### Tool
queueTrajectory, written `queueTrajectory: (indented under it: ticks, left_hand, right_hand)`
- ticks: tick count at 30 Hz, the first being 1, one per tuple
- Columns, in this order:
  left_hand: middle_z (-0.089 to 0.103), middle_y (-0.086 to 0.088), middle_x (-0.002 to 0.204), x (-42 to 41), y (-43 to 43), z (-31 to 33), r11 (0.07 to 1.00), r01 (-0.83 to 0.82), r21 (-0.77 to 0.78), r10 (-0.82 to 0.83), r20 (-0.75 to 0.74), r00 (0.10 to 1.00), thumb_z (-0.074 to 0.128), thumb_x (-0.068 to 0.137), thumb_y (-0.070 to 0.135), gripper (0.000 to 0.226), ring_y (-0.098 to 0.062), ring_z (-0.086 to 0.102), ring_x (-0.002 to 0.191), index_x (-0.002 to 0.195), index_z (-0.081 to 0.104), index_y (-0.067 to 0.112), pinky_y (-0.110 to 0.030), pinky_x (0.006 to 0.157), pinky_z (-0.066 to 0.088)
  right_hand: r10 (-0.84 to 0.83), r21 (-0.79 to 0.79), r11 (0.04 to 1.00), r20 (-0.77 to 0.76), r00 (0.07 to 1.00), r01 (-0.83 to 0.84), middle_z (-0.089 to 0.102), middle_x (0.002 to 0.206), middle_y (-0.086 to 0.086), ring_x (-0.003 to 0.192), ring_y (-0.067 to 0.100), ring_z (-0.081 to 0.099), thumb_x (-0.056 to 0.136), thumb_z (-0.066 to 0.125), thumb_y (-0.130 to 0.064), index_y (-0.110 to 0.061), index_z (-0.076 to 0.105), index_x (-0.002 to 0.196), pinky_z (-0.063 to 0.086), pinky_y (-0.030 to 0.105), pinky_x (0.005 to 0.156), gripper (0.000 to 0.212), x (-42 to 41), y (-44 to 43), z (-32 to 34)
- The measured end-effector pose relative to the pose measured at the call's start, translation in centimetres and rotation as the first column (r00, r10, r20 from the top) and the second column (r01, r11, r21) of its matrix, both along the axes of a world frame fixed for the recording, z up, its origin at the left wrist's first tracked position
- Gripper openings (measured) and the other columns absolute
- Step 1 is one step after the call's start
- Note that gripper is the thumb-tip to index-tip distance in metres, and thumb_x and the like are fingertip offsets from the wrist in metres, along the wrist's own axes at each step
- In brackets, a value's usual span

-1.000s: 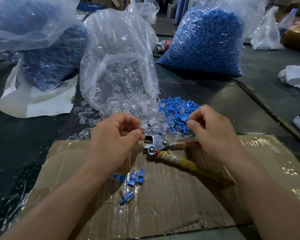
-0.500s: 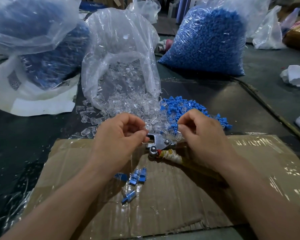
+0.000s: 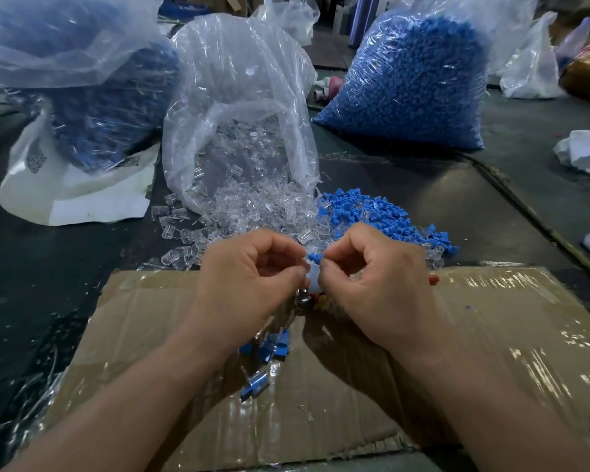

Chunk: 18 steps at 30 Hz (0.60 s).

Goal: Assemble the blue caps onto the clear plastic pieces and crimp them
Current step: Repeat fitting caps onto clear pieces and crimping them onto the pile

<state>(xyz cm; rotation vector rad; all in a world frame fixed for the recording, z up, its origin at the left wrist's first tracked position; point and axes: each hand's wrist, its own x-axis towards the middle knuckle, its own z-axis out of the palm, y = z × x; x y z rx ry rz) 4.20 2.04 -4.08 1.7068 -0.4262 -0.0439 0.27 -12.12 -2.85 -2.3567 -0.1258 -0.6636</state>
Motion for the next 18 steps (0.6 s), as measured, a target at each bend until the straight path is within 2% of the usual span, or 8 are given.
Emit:
queueTrajectory:
  ticks: [4,8,10,13,18]
  left_hand:
    - [0.071,0.009,0.068,0.0,0.1,0.0,1.0,-0.011,0.013,0.01,0.034,0.999,0.073,0.068,-0.005,0.034,-0.005,0.067,0.06,0.07,0.067,0.028,-0.014,0.057,0.052]
    - [0.07,0.009,0.065,0.0,0.2,0.2,1.0,-0.017,0.021,0.016,0.04,0.999,0.072,0.069,-0.006,0.035,-0.006,0.067,0.057,0.065,0.067,0.028,-0.015,0.054,0.052]
    - [0.071,0.004,0.066,0.0,0.4,0.3,1.0,0.015,-0.01,-0.015,0.006,1.0,0.072,0.07,-0.005,0.032,-0.011,0.068,0.057,0.066,0.067,0.026,-0.018,0.054,0.054]
    - [0.07,-0.001,0.066,0.0,0.5,0.7,0.995,0.061,-0.075,-0.066,-0.074,0.995,0.073,0.069,-0.004,0.023,-0.012,0.068,0.058,0.069,0.067,0.019,-0.015,0.053,0.052]
    - [0.069,-0.008,0.061,-0.1,0.6,1.1,0.967,0.112,-0.23,-0.161,-0.21,0.964,0.072,0.053,0.018,0.011,-0.015,0.066,0.053,0.063,0.07,0.016,-0.017,0.051,0.051]
  right_hand:
    - [0.042,0.035,0.999,-0.008,0.999,-0.041,0.062,0.061,-0.008,0.059,0.01,0.059,0.073,0.063,-0.026,-0.014,0.063,0.071,0.048,0.03,0.055,0.012,0.0,0.2,-0.2]
    - [0.115,0.103,0.988,-0.006,0.993,-0.114,0.056,0.065,-0.021,0.072,0.003,0.06,0.074,0.066,-0.028,-0.018,0.063,0.077,0.047,0.016,0.062,0.011,0.1,-0.1,-0.5]
    - [0.134,0.123,0.984,-0.002,0.991,-0.133,0.056,0.072,-0.021,0.075,0.003,0.059,0.074,0.066,-0.032,-0.022,0.061,0.083,0.047,0.014,0.066,0.014,0.1,-0.3,-0.4]
    - [0.201,0.177,0.964,-0.005,0.979,-0.197,0.058,0.084,-0.022,0.083,0.001,0.059,0.074,0.065,-0.033,-0.027,0.061,0.094,0.049,0.013,0.071,0.02,0.2,-0.4,-0.3]
    - [0.252,0.254,0.93,0.079,0.965,-0.264,0.062,0.08,-0.025,0.077,-0.003,0.063,0.074,0.068,-0.028,-0.028,0.064,0.092,0.049,0.012,0.069,0.019,0.1,-0.5,-0.5]
